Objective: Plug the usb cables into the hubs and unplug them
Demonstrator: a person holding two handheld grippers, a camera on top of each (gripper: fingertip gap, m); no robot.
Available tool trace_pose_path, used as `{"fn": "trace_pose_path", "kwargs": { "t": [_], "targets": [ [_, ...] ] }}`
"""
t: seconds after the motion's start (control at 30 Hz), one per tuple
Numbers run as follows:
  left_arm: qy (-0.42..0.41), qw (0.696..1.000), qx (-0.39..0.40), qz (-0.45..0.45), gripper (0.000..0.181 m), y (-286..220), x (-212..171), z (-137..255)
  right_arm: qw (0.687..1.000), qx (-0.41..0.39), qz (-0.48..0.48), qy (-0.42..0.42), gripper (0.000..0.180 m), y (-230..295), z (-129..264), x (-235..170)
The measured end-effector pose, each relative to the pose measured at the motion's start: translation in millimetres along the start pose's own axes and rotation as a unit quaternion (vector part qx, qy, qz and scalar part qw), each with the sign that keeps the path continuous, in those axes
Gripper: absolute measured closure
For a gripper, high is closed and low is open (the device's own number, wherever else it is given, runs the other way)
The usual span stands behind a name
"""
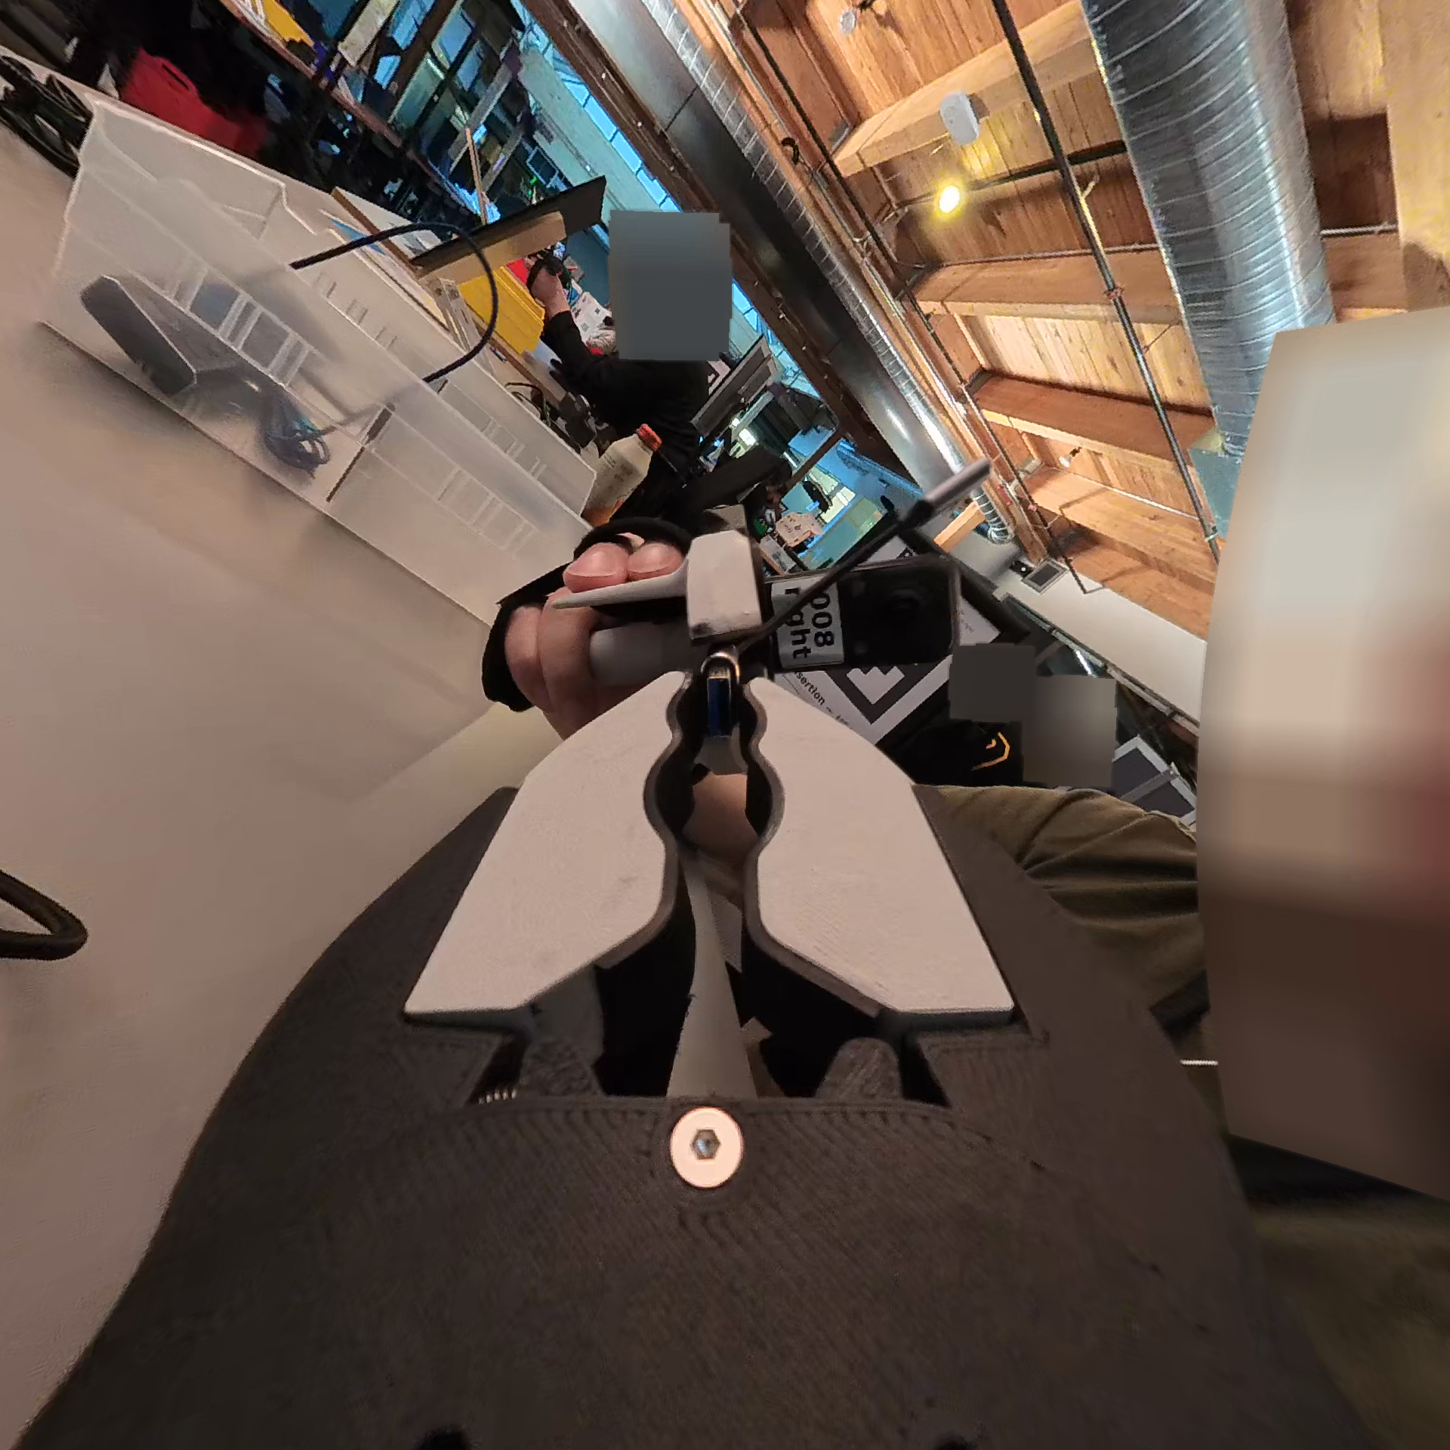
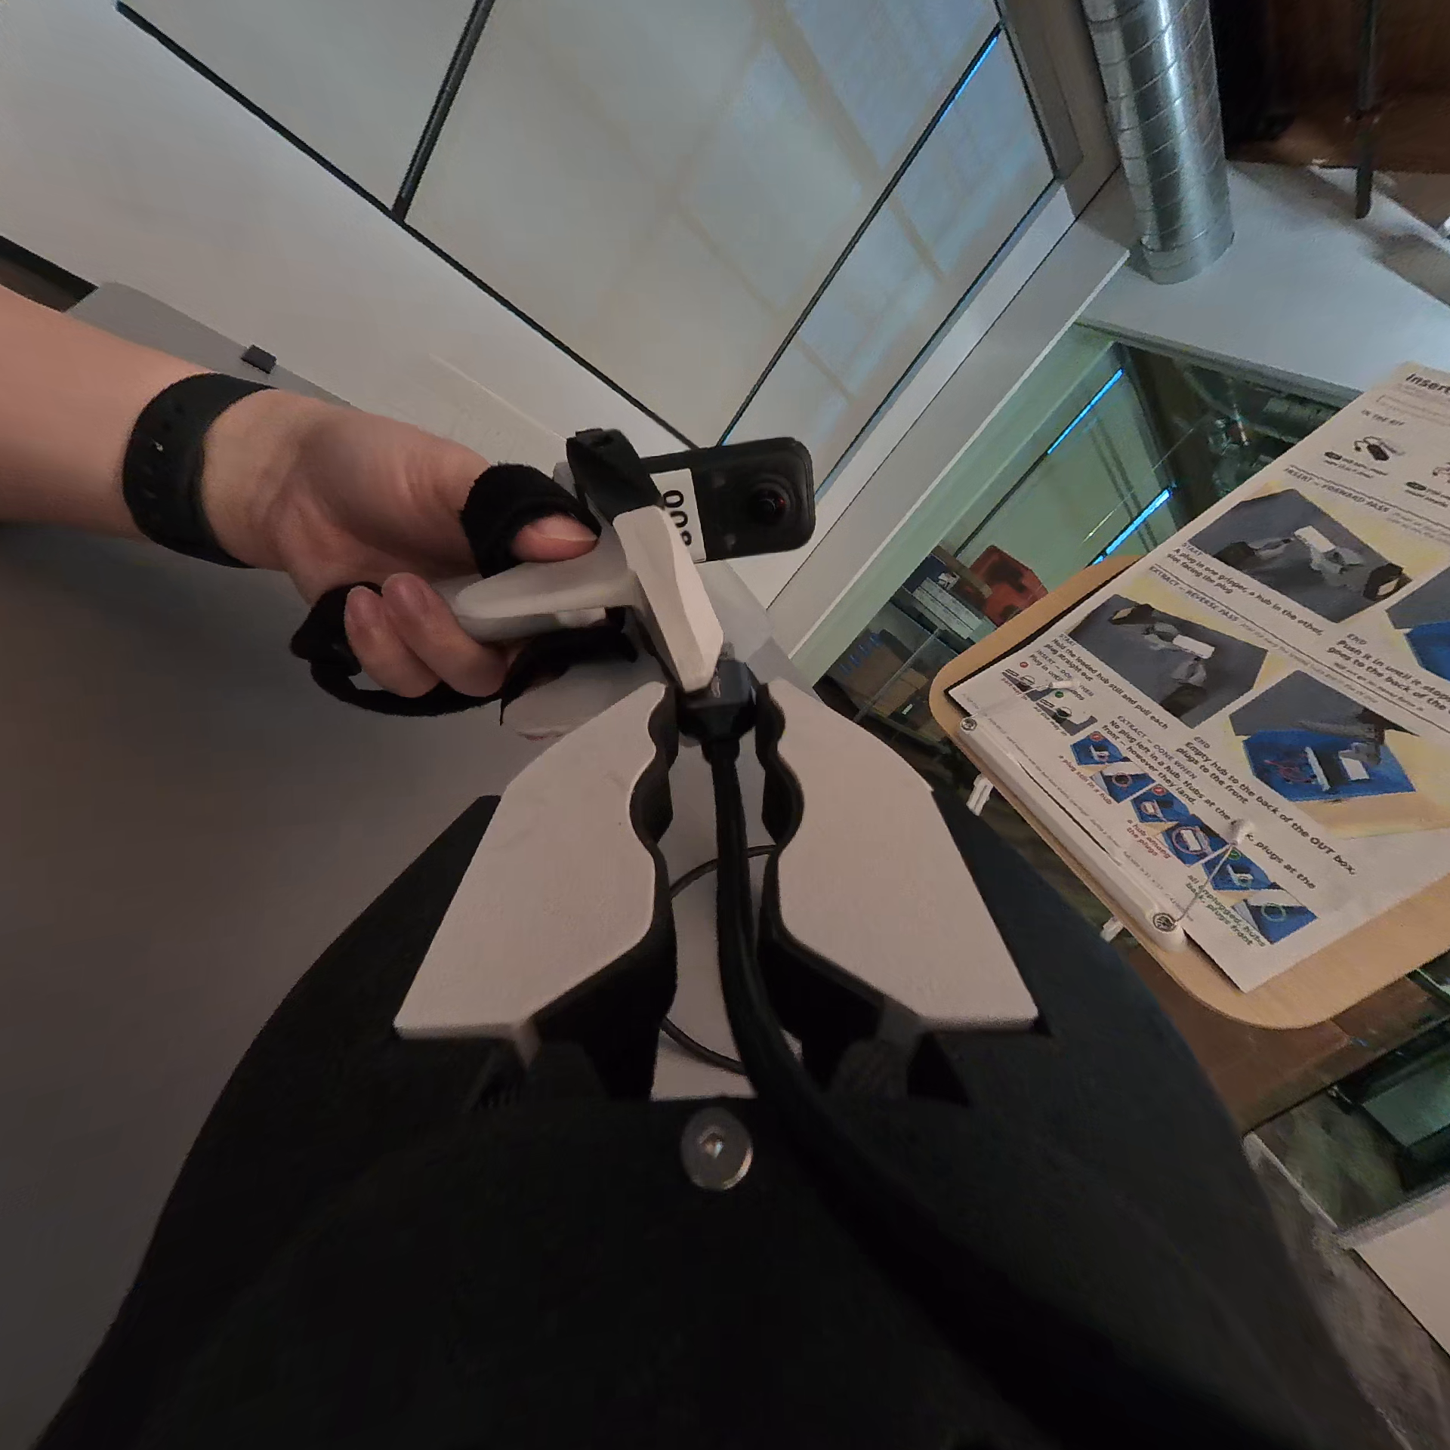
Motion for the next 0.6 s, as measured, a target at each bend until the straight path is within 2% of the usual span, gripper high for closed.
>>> {"fn": "trace_pose_path", "kwargs": {
  "t": [0.4, 0.5, 0.6],
  "targets": [
    [0.011, 1.0, -0.011, 0.02, 0.174, 3, -3, -3, 0.999, 0.02, 0.005, 0.026, 0.161, 0, 1, 0],
    [0.009, 1.0, 0.0, -0.011, 0.173, 1, -1, -2, 0.999, 0.017, 0.016, 0.032, 0.162, 1, 3, 2],
    [-0.042, 0.994, 0.066, -0.076, 0.167, 5, 12, 17, 0.999, 0.011, 0.008, 0.034, 0.161, -2, 6, 1]
  ]
}}
Point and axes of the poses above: each gripper's, where its closed fingertips meet, z back along the fingers, x out of its top, y = z × x across the jaws, the point moved 9 cm from there along z, back along the fingers, and after that the axes turned 10 degrees about x, right-handed, at the moved point
